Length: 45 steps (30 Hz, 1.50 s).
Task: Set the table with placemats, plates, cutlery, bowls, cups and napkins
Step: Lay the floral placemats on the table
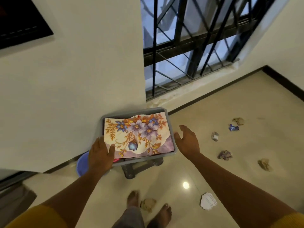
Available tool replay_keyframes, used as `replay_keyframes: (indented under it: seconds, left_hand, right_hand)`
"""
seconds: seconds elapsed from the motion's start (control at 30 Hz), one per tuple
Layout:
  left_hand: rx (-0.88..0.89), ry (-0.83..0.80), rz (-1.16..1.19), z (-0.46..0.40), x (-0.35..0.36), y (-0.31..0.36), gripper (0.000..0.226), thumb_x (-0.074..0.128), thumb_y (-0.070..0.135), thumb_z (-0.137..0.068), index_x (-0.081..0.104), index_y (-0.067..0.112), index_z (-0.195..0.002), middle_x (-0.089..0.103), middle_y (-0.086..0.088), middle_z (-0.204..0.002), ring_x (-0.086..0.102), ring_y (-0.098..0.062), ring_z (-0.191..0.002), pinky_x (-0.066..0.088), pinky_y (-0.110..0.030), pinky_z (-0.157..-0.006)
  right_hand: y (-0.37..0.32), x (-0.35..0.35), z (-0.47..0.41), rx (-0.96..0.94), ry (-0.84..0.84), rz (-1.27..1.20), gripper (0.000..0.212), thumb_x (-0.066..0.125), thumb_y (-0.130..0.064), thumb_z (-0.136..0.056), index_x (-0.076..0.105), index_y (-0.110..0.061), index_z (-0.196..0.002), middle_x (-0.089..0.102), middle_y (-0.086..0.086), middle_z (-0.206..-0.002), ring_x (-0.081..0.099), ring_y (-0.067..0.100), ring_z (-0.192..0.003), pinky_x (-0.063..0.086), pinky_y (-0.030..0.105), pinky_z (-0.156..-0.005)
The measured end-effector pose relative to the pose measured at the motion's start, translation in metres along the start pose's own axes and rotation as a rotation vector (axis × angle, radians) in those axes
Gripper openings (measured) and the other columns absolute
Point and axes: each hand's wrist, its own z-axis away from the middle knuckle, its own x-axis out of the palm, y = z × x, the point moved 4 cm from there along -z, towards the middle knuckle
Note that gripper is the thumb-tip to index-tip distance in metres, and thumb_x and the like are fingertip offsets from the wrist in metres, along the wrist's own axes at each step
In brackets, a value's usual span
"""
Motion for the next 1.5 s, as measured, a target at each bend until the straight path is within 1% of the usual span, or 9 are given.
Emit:
replay_keyframes:
  seconds: [0.1,0.23,0.4,0.57,0.7,0.87,1.07,1.23,1.5]
  left_hand:
    - [-0.099,0.008,0.071,-0.004,0.001,-0.019,0.064,0.055,0.036,-0.106,0.035,0.002,-0.156,0.046,-0.023,-0.155,0.046,-0.040,-0.142,0.041,-0.050,-0.115]
    - [-0.200,-0.008,0.110,-0.026,0.002,-0.032,0.061,0.058,0.026,-0.105,0.037,0.000,-0.156,0.046,-0.024,-0.155,0.046,-0.040,-0.142,0.039,-0.048,-0.115]
    - [-0.289,-0.057,0.151,-0.070,0.018,-0.047,0.055,0.056,0.023,-0.106,0.040,-0.003,-0.152,0.052,-0.025,-0.150,0.051,-0.041,-0.137,0.042,-0.046,-0.111]
    - [-0.357,-0.138,0.212,-0.120,0.049,-0.066,0.052,0.056,0.029,-0.106,0.045,0.003,-0.150,0.055,-0.022,-0.147,0.053,-0.039,-0.134,0.043,-0.047,-0.107]
    - [-0.444,-0.195,0.268,-0.156,0.075,-0.076,0.057,0.058,0.034,-0.105,0.042,0.006,-0.152,0.054,-0.019,-0.147,0.055,-0.039,-0.133,0.046,-0.051,-0.105]
    - [-0.486,-0.242,0.299,-0.192,0.107,-0.101,0.053,0.062,0.043,-0.096,0.053,0.010,-0.137,0.064,-0.016,-0.132,0.065,-0.039,-0.118,0.055,-0.056,-0.096]
    - [-0.531,-0.202,0.374,-0.204,0.114,-0.095,0.044,0.065,0.033,-0.101,0.051,0.009,-0.136,0.067,-0.009,-0.122,0.065,-0.024,-0.104,0.054,-0.040,-0.084]
    - [-0.571,-0.184,0.417,-0.204,0.112,-0.097,0.041,0.065,0.033,-0.102,0.057,0.009,-0.133,0.066,-0.002,-0.113,0.064,-0.023,-0.102,0.053,-0.038,-0.084]
    - [-0.502,-0.166,0.378,-0.197,0.090,-0.078,0.033,0.062,0.030,-0.103,0.063,0.005,-0.125,0.066,-0.005,-0.104,0.063,-0.023,-0.094,0.049,-0.030,-0.072]
  right_hand:
    - [-0.003,0.015,-0.018,0.015,-0.062,-0.053,0.052,0.051,-0.042,-0.106,0.046,-0.012,-0.148,0.056,0.010,-0.147,0.054,0.030,-0.132,0.044,0.041,-0.108]
    - [-0.008,0.035,-0.044,0.061,-0.119,-0.105,0.047,0.054,-0.036,-0.106,0.050,-0.008,-0.143,0.061,0.014,-0.139,0.059,0.031,-0.126,0.045,0.035,-0.099]
    - [-0.002,0.072,-0.088,0.140,-0.195,-0.136,0.055,0.059,-0.040,-0.103,0.047,-0.009,-0.147,0.059,0.015,-0.142,0.057,0.033,-0.128,0.045,0.042,-0.106]
    - [0.012,0.112,-0.130,0.290,-0.233,-0.159,0.064,0.062,-0.042,-0.101,0.040,-0.012,-0.153,0.052,0.015,-0.151,0.052,0.035,-0.136,0.044,0.045,-0.111]
    - [0.028,0.141,-0.159,0.358,-0.192,-0.117,0.060,0.066,-0.041,-0.097,0.048,-0.011,-0.146,0.060,0.016,-0.140,0.058,0.037,-0.125,0.048,0.042,-0.101]
    - [0.047,0.160,-0.181,0.423,-0.123,-0.018,0.061,0.070,-0.041,-0.090,0.049,-0.014,-0.141,0.058,0.016,-0.135,0.057,0.038,-0.122,0.049,0.048,-0.102]
    - [0.064,0.174,-0.194,0.500,-0.129,-0.098,0.056,0.073,-0.035,-0.091,0.048,-0.013,-0.136,0.061,0.012,-0.128,0.061,0.034,-0.115,0.051,0.043,-0.096]
    - [0.068,0.173,-0.205,0.569,-0.114,-0.170,0.059,0.076,-0.037,-0.089,0.052,-0.013,-0.138,0.060,0.009,-0.126,0.060,0.031,-0.115,0.051,0.040,-0.096]
    - [0.076,0.155,-0.202,0.772,-0.164,-0.362,0.056,0.079,-0.035,-0.086,0.057,-0.011,-0.131,0.066,0.011,-0.121,0.066,0.034,-0.103,0.062,0.048,-0.089]
